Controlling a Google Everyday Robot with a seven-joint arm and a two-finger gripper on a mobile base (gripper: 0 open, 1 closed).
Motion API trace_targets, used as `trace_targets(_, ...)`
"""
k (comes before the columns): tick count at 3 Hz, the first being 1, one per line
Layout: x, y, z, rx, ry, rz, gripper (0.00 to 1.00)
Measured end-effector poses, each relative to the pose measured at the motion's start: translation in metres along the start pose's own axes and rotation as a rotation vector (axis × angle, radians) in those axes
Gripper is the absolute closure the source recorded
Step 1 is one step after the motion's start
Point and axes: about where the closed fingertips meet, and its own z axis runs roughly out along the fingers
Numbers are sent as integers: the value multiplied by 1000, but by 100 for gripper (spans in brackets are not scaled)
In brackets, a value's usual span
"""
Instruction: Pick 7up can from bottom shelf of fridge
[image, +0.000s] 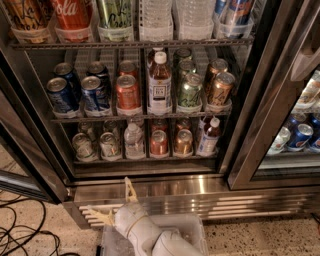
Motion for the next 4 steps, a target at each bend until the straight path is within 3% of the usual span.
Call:
trace_targets(1,-6,25,8,-54,-63,23,14)
trace_targets(2,-13,31,19,-49,-120,18,2)
trace_targets(3,-18,31,33,-24,-146,-1,0)
trace_targets(4,-24,30,34,-11,-115,-16,0)
